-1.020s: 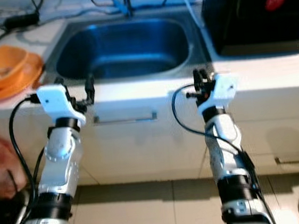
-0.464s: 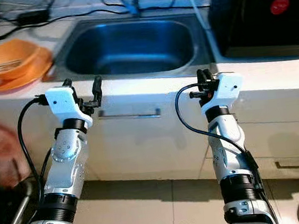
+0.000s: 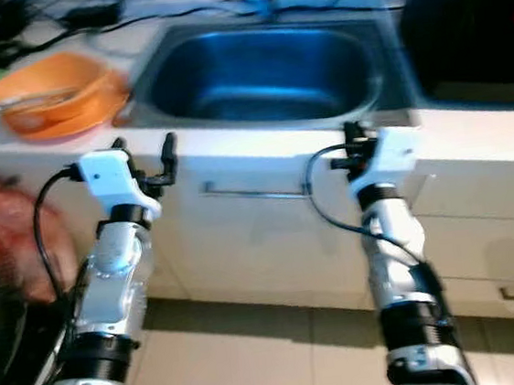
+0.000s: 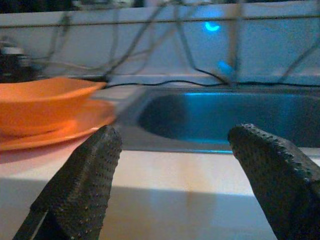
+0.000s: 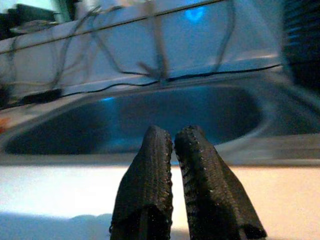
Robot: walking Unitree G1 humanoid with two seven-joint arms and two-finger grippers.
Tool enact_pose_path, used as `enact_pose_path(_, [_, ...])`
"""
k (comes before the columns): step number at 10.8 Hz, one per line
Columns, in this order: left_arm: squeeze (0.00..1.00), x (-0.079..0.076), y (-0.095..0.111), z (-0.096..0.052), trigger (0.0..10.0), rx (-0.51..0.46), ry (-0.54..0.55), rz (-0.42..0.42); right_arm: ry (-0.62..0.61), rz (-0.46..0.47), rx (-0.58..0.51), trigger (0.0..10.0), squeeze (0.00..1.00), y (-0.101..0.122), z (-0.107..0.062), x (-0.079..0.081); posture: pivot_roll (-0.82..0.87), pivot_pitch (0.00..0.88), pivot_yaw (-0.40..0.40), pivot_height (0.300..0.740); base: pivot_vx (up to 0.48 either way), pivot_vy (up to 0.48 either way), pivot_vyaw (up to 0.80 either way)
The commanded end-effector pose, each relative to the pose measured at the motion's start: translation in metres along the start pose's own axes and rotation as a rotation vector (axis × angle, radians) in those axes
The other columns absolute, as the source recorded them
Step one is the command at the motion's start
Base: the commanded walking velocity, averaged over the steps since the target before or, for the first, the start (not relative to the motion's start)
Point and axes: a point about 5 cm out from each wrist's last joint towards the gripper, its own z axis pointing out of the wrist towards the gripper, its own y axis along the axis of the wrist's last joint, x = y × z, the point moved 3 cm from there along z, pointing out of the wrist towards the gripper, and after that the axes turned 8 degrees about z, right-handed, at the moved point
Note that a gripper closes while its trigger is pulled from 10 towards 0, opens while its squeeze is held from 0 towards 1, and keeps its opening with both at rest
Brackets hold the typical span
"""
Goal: Kitchen organization
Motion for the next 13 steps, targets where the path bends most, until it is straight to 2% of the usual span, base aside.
enact_pose_path(1, [0.0, -0.0037, -0.0023, -0.0021, 10.0, 0.012, -0.009, -0.005, -0.022, -0.002, 0.01, 10.0, 0.0, 0.0, -0.0026, -0.0075, 0.05, 0.131, 0.045, 0.74, 0.0, 0.349, 0.0])
enact_pose_path(11, [0.0, -0.0049, -0.0044, -0.0061, 10.0, 0.024, -0.01, -0.006, -0.033, -0.001, 0.033, 10.0, 0.0, -0.0053, -0.0067, -0.0099, 0.06, 0.163, 0.041, 0.74, 0.0, 0.433, 0.0])
enact_pose_path(13, [0.0, -0.0045, -0.0047, -0.007, 10.0, 0.024, -0.007, 0.01, -0.032, 0.0, 0.038, 10.0, 0.0, -0.007, -0.0079, -0.0095, 0.06, 0.166, 0.042, 0.74, 0.0, 0.0, 0.0])
